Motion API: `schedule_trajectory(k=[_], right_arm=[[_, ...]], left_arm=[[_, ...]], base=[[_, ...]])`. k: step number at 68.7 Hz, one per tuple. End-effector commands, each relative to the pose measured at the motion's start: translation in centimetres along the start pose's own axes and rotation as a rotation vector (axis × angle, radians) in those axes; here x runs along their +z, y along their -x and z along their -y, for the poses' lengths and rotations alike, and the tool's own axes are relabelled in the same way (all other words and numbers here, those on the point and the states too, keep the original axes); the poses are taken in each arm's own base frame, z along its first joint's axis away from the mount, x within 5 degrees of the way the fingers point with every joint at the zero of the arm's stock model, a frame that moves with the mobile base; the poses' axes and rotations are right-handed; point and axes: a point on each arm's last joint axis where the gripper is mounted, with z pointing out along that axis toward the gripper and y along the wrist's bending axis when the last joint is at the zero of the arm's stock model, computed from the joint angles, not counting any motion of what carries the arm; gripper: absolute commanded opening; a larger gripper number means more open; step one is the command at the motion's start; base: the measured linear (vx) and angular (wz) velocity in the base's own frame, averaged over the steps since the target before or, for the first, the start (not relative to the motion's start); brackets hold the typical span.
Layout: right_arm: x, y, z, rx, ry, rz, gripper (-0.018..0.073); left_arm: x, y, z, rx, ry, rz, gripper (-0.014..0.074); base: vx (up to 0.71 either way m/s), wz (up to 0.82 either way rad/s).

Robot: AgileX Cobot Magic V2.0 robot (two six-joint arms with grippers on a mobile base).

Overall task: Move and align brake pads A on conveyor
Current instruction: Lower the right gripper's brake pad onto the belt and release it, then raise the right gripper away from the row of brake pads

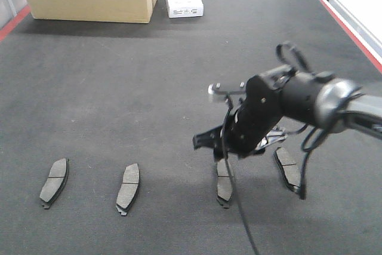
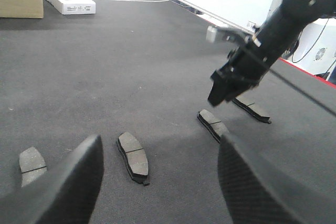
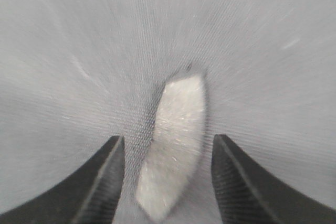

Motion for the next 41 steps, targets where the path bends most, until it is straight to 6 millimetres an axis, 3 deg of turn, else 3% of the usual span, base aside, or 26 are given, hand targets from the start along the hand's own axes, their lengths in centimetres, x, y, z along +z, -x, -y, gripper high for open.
schedule_trajectory(k=[1,9,20,41], right_arm=[[-5.1,0.9,0.4,-0.005,-0.015,0.168,0.0379],[-9.2,-0.8,1.5,-0.023,-0.037,0.3,0.0379],[-13.5,-5.1,3.0,-0.052,-0.015,0.442,0.0379],[-19.1,-13.3,5.7,-0.085,0.023,0.621,0.0379]], left_arm=[[-0.2,1.4,0.3,-0.005,-0.024,0.087,0.0465],[-0.2,1.4,0.3,-0.005,-0.024,0.087,0.0465],[-0.2,1.4,0.3,-0.005,-0.024,0.087,0.0465],[-0.2,1.4,0.3,-0.005,-0.024,0.087,0.0465]], base=[[0.0,0.0],[0.0,0.0],[0.0,0.0],[0.0,0.0]])
